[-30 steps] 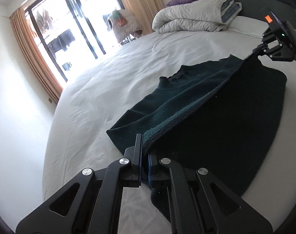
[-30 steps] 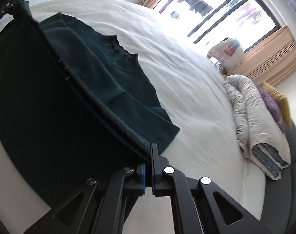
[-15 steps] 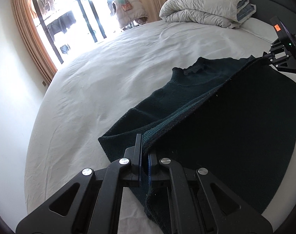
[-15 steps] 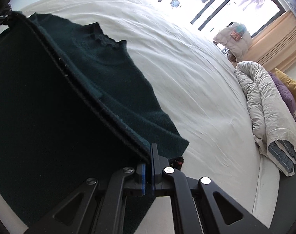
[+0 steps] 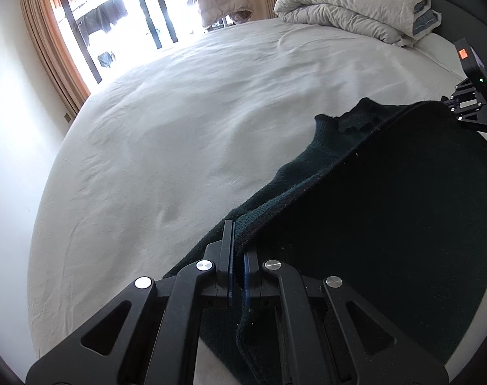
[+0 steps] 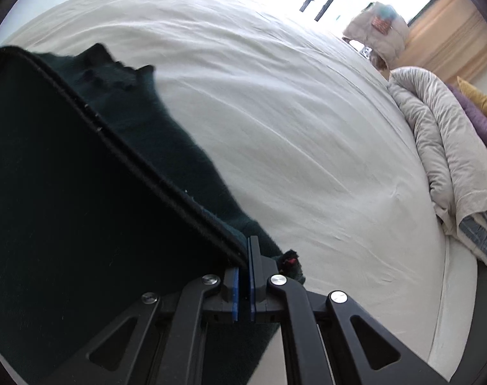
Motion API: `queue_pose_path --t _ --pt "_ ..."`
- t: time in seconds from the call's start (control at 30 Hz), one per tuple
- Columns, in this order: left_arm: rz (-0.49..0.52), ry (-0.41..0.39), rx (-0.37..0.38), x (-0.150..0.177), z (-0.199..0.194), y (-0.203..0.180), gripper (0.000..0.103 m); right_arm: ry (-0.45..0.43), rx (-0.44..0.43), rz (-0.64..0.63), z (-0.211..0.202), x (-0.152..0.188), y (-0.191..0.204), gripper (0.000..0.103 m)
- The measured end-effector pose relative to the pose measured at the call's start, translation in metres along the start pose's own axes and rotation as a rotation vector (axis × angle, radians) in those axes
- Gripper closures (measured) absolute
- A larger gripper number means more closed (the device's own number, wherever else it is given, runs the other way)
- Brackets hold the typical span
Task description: Fold small clothes
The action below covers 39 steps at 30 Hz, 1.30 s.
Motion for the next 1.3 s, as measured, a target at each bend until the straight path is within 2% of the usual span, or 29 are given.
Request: queue_pose_path --t 0.07,0.13,0.17,0.2,0.23,0.27,0.33,0.43,0.5,0.57,0.6,0.67,0.73,0.9,0.97,1.0,1.03,1.1,1.13,1.17,1.23,1.3 --pt "0.013 0.036 -0.018 0.001 0.016 0.000 0.094 0.010 -0.005 0.051 0.008 -0.002 -0.006 0.085" --pt "0.004 0.041 -0.018 0.003 0.026 0.001 0.089 -0.016 0.032 0.097 0.006 -0.001 -0.015 0.053" --pt "-0.005 0.031 -0.021 0.004 0.025 0.002 0.081 -0.029 0.041 0.128 0.003 0.001 -0.021 0.043" --pt "-0.014 0.022 -0.032 0.004 0.023 0.005 0.073 -0.044 0.044 0.170 -0.001 0.006 -0.031 0.021" --pt "-0.027 0.009 -0.056 0.004 0.019 0.010 0.044 -0.060 0.043 0.205 -0.004 0.010 -0.039 0.009" --pt "-0.044 -0.006 -0.095 0.004 0.015 0.016 0.019 -0.068 0.040 0.257 -0.007 0.015 -0.051 0.006" --pt "-0.073 -0.035 -0.120 0.006 0.007 0.027 0.010 -0.050 0.013 0.372 -0.008 0.027 -0.075 0.006" --pt "-0.105 -0.056 -0.105 0.005 -0.007 0.035 0.010 -0.008 0.020 0.540 -0.013 0.044 -0.096 0.007" --pt "-0.085 -0.075 -0.164 0.005 -0.018 0.030 0.010 -0.048 -0.021 0.611 -0.025 0.055 -0.095 0.012" --pt "-0.055 -0.091 -0.235 0.002 -0.023 0.021 0.004 -0.113 -0.087 0.605 -0.039 0.060 -0.077 0.012" --pt "-0.049 -0.088 -0.239 0.000 -0.021 0.019 0.004 -0.119 -0.098 0.586 -0.042 0.061 -0.067 0.012" --pt "-0.056 -0.030 -0.222 -0.005 -0.004 0.020 0.004 -0.135 -0.104 0.533 -0.048 0.063 -0.040 0.012" --pt "-0.053 0.020 -0.213 -0.012 0.013 0.025 0.004 -0.132 -0.111 0.497 -0.050 0.064 -0.017 0.012" --pt "-0.046 0.000 -0.261 -0.032 0.016 0.031 0.000 -0.078 -0.060 0.435 -0.031 0.071 0.014 0.012" --pt "-0.058 0.042 -0.198 -0.035 0.027 0.031 0.000 -0.082 -0.096 0.489 -0.023 0.077 0.014 0.012" --pt "-0.082 0.093 -0.123 -0.033 0.035 0.034 0.000 -0.084 -0.113 0.518 -0.024 0.080 0.017 0.013" --pt "-0.135 0.183 -0.011 -0.026 0.051 0.040 0.000 -0.086 -0.131 0.545 -0.023 0.082 0.016 0.012" --pt "-0.260 0.210 0.085 -0.016 0.059 0.061 0.000 -0.098 -0.128 0.559 -0.022 0.086 0.017 0.009" --pt "-0.314 0.207 0.114 -0.011 0.056 0.073 0.000 -0.103 -0.120 0.553 -0.022 0.087 0.018 0.008" --pt "-0.319 0.202 0.132 -0.008 0.052 0.079 0.000 -0.110 -0.117 0.550 -0.021 0.087 0.018 0.007" --pt "-0.276 0.182 0.124 -0.003 0.040 0.083 0.000 -0.117 -0.118 0.556 -0.020 0.089 0.020 0.007" --pt "-0.285 0.147 0.121 0.001 0.028 0.090 0.000 -0.118 -0.116 0.567 -0.020 0.090 0.020 0.006"
Point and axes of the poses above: each gripper's, at about its wrist camera, not at the fingertips, and z roughly the way its jaws point, y to its left, x to its underside, the point moved 3 cm from there along z, roughly the way its jaws point, and after that the axes turned 7 degrees about y, right-handed, at the moved point
